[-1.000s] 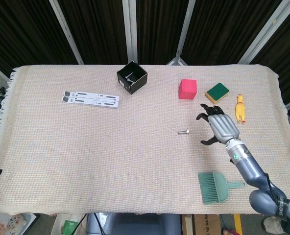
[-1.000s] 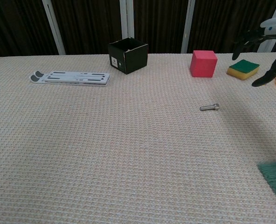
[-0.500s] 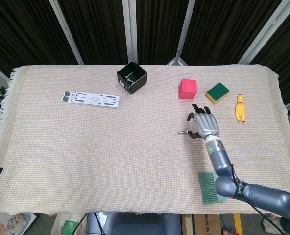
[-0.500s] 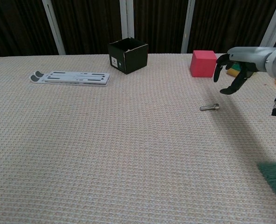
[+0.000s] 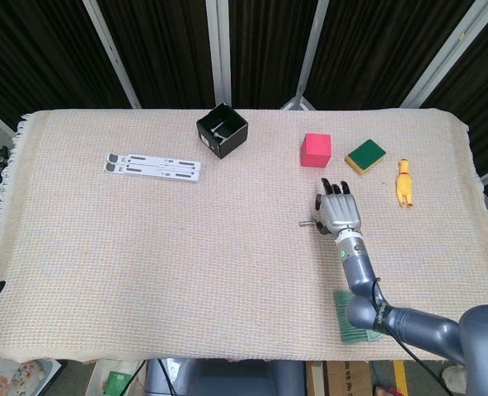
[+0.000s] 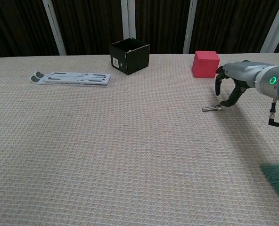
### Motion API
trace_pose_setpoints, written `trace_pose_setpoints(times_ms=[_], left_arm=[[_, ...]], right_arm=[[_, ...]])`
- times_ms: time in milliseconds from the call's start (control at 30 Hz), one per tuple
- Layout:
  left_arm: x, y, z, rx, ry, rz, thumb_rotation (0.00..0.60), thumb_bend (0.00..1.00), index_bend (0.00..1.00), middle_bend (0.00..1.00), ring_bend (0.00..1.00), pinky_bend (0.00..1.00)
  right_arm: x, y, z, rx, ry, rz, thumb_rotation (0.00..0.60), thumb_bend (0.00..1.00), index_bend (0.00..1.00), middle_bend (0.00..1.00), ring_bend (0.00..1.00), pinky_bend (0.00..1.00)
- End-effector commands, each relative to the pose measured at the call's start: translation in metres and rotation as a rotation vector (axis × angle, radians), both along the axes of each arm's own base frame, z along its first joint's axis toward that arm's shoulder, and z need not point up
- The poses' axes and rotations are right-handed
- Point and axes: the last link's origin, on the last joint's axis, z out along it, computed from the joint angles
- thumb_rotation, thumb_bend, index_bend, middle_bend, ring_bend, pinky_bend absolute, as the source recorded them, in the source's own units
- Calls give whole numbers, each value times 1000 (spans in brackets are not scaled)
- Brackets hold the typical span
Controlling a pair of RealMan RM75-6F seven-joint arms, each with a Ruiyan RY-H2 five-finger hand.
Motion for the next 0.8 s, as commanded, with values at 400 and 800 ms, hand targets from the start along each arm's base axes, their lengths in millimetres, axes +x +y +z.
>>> trace_pose_setpoints(times_ms=[400, 800], left_arm=[[0, 3, -2, -5, 3, 9, 600, 235, 109, 0, 0, 0], [-2, 5, 0, -3, -5, 13, 600, 235, 109, 0, 0, 0]], right_arm=[[8, 0, -15, 17, 3, 4, 600, 329, 467, 80, 143, 30], [9, -2, -25, 18, 28, -15, 600, 328, 501, 80, 143, 30]])
